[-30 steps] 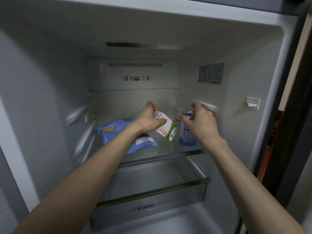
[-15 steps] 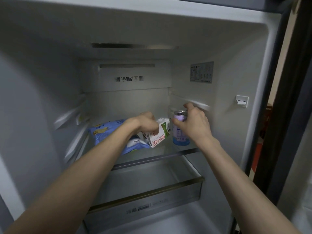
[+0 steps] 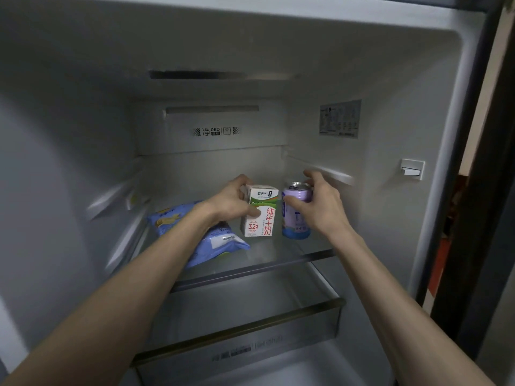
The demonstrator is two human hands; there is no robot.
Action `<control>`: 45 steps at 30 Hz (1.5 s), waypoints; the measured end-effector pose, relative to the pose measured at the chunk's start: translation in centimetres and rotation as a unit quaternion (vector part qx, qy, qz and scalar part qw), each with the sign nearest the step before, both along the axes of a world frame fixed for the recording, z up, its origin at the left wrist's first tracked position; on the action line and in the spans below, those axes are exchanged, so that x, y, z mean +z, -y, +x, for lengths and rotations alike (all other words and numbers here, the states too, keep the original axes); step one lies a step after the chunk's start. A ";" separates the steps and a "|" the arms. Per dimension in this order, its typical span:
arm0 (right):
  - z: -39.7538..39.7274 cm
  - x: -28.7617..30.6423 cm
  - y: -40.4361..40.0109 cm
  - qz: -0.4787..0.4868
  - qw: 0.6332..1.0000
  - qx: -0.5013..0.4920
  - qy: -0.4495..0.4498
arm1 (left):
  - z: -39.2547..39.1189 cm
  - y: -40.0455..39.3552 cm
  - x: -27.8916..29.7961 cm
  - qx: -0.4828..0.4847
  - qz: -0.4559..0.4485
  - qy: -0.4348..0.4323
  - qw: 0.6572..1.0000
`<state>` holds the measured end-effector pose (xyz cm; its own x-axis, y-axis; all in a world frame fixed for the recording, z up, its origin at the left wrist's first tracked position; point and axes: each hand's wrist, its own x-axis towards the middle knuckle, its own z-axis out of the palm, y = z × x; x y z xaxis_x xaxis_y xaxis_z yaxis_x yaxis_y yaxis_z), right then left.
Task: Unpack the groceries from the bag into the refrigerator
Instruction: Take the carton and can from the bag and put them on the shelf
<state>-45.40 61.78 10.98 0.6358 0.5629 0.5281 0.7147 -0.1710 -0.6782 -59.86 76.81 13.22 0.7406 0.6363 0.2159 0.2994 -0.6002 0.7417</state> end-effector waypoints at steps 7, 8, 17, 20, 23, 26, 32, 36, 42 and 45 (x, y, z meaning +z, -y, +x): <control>0.5 -0.2 -2.0 -0.009 0.998 0.055 0.013 | 1.2 -1.6 -0.7 0.012 0.019 0.009 1.000; 0.7 -0.1 -2.2 -0.014 0.998 0.063 0.012 | 1.3 -1.7 -0.8 0.009 0.014 0.008 1.000; 0.7 -0.6 -1.8 -0.054 0.996 0.064 0.039 | 1.4 -2.0 -1.5 0.009 0.044 -0.030 0.999; -0.1 -1.2 -0.9 -0.043 0.995 0.047 0.081 | 0.8 -0.8 -1.1 0.048 0.158 -0.060 0.984; -1.3 -2.1 0.9 -0.032 0.992 0.030 0.120 | -1.0 1.1 -0.9 0.092 0.284 -0.057 0.953; -2.9 -3.0 3.4 -0.038 0.985 -0.005 0.171 | -3.0 3.6 -2.1 0.096 0.306 -0.012 0.947; -5.6 -5.1 7.5 -0.039 0.965 -0.093 0.241 | -5.9 8.8 -6.5 0.101 0.374 0.114 0.915; -7.9 -5.6 11.0 -0.061 0.952 -0.125 0.273 | -7.3 11.6 -8.6 0.093 0.377 0.143 0.910; -10.9 -5.4 16.5 -0.068 0.934 -0.165 0.308 | -9.2 15.1 -10.4 0.067 0.382 0.120 0.914; -12.9 -5.4 20.0 -0.081 0.923 -0.187 0.325 | -9.9 17.5 -11.1 0.060 0.399 0.117 0.908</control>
